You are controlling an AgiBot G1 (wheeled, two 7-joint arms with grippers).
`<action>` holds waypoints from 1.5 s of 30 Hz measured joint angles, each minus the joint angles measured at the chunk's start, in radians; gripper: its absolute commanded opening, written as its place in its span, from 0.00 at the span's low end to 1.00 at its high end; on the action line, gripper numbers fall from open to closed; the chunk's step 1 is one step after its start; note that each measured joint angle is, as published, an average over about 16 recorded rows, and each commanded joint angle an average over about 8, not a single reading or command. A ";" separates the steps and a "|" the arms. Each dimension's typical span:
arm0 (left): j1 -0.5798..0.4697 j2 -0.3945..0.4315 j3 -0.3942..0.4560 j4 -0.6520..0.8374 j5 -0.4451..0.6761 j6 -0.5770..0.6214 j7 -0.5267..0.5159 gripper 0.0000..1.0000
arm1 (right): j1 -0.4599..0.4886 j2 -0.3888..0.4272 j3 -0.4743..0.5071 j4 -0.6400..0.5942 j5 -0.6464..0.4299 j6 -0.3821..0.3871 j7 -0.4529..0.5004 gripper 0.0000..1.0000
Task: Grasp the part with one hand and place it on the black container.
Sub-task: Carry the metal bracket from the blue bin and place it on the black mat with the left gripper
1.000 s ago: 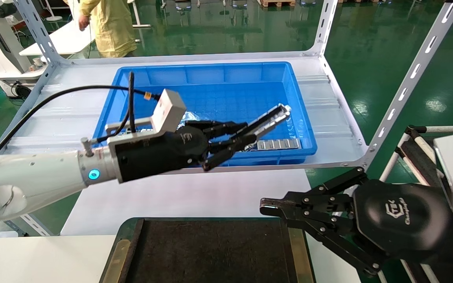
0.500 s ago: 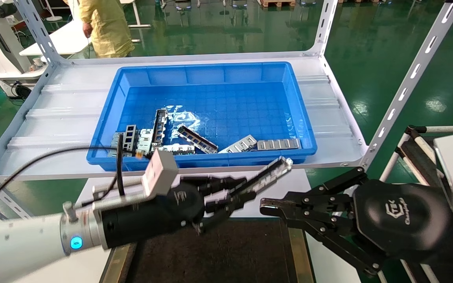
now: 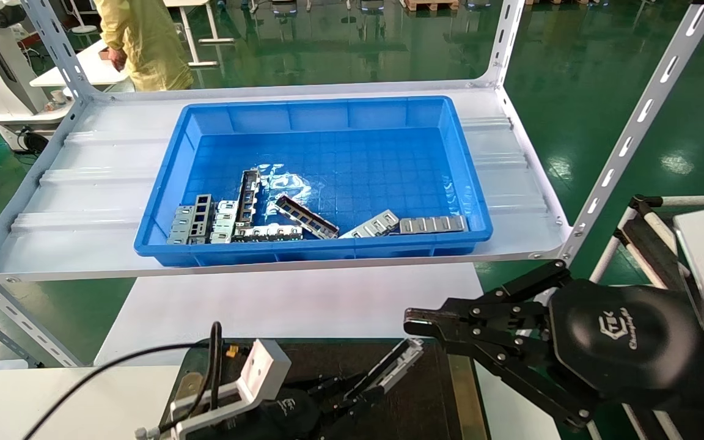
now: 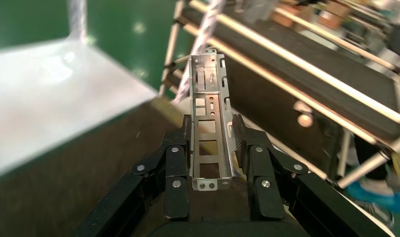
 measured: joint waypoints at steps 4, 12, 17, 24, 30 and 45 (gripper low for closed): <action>0.051 0.034 0.006 -0.001 -0.014 -0.108 -0.016 0.00 | 0.000 0.000 0.000 0.000 0.000 0.000 0.000 0.00; 0.122 0.116 0.001 0.007 -0.035 -0.309 -0.040 0.00 | 0.000 0.000 0.000 0.000 0.000 0.000 0.000 0.00; 0.152 0.175 -0.013 0.023 -0.040 -0.411 -0.043 0.00 | 0.000 0.000 0.000 0.000 0.000 0.000 0.000 0.00; 0.179 0.262 -0.048 0.067 -0.034 -0.515 -0.040 0.00 | 0.000 0.000 0.000 0.000 0.000 0.000 0.000 0.00; 0.197 0.335 -0.093 0.117 -0.013 -0.557 -0.032 0.00 | 0.000 0.000 0.000 0.000 0.000 0.000 0.000 0.00; 0.241 0.483 -0.234 0.245 0.072 -0.544 0.000 0.00 | 0.000 0.000 0.000 0.000 0.000 0.000 0.000 0.00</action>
